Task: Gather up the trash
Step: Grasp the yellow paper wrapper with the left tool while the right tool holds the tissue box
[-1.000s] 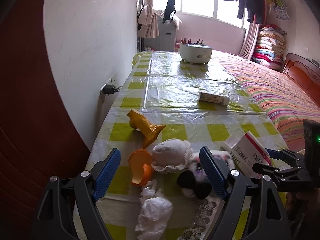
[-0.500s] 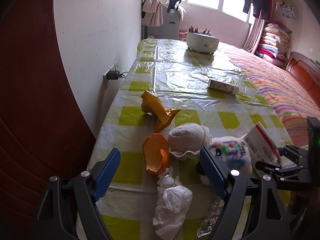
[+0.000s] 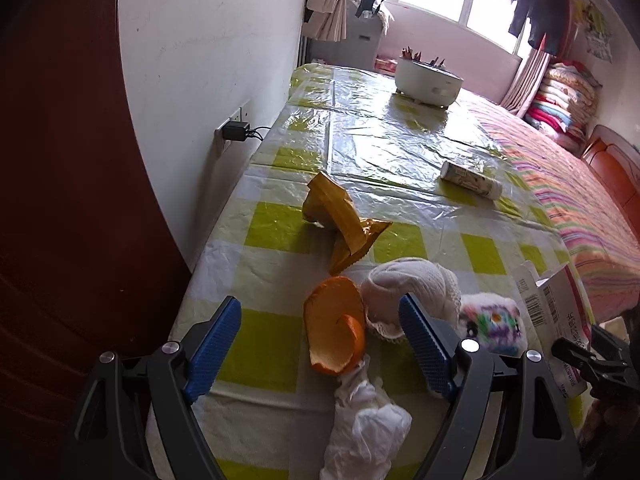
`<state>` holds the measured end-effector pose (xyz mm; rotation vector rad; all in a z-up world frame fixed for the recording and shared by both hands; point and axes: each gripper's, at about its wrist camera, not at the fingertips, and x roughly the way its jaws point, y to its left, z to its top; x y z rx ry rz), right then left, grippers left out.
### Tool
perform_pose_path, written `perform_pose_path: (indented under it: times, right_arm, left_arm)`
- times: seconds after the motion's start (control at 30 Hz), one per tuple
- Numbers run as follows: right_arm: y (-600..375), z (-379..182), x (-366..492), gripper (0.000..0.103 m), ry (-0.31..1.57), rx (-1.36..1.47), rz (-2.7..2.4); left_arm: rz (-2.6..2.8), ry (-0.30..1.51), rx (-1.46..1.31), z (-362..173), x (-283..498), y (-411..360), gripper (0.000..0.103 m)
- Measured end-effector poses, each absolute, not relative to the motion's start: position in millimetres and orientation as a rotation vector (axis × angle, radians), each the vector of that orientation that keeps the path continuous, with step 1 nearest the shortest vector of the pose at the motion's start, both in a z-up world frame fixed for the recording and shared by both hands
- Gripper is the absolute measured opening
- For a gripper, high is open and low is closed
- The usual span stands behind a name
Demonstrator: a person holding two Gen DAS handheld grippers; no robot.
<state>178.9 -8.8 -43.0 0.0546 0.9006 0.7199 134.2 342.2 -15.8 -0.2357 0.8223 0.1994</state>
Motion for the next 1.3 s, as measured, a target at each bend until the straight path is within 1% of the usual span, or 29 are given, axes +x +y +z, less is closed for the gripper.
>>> perform_pose_path:
  times: [0.1, 0.17, 0.23, 0.3, 0.6, 0.9, 1.2, 1.27, 1.3]
  right_arm:
    - [-13.5, -43.6, 180.3, 0.066, 0.899, 0.078, 0.712]
    - [-12.7, -43.7, 179.7, 0.057, 0.900, 0.082, 0.718]
    - [-12.4, -43.6, 178.4, 0.056, 0.898, 0.088, 0.725]
    - [-12.8, -41.3, 176.5, 0.050, 0.885, 0.091, 0.728]
    - [-4.9, -39.3, 168.4, 0.048, 0.872, 0.043, 0.741]
    - [-2.6, -36.7, 160.6, 0.047, 0.853, 0.056, 0.768]
    - [-8.7, -29.6, 159.1, 0.047, 0.829, 0.081, 0.782]
    - [-12.0, -29.4, 158.9, 0.047, 0.828, 0.089, 0.782]
    - [-14.3, -29.0, 159.3, 0.047, 0.828, 0.100, 0.781]
  left_arm:
    - [0.219, 0.823, -0.273, -19.4, 139.1, 348.8, 0.079]
    - [0.225, 0.835, -0.308, -23.6, 143.0, 354.0, 0.079]
    - [0.225, 0.847, -0.339, -27.0, 147.3, 357.8, 0.079]
    - [0.218, 0.853, -0.364, -27.7, 150.8, 359.9, 0.079]
    - [0.212, 0.829, -0.369, -15.2, 174.2, 357.1, 0.079]
    - [0.232, 0.886, -0.476, -29.5, 201.9, 375.3, 0.079]
    - [0.295, 0.930, -0.525, -45.0, 217.9, 383.6, 0.078]
    - [0.310, 0.930, -0.514, -47.9, 220.6, 383.8, 0.076]
    - [0.308, 0.923, -0.507, -47.9, 221.2, 382.4, 0.071]
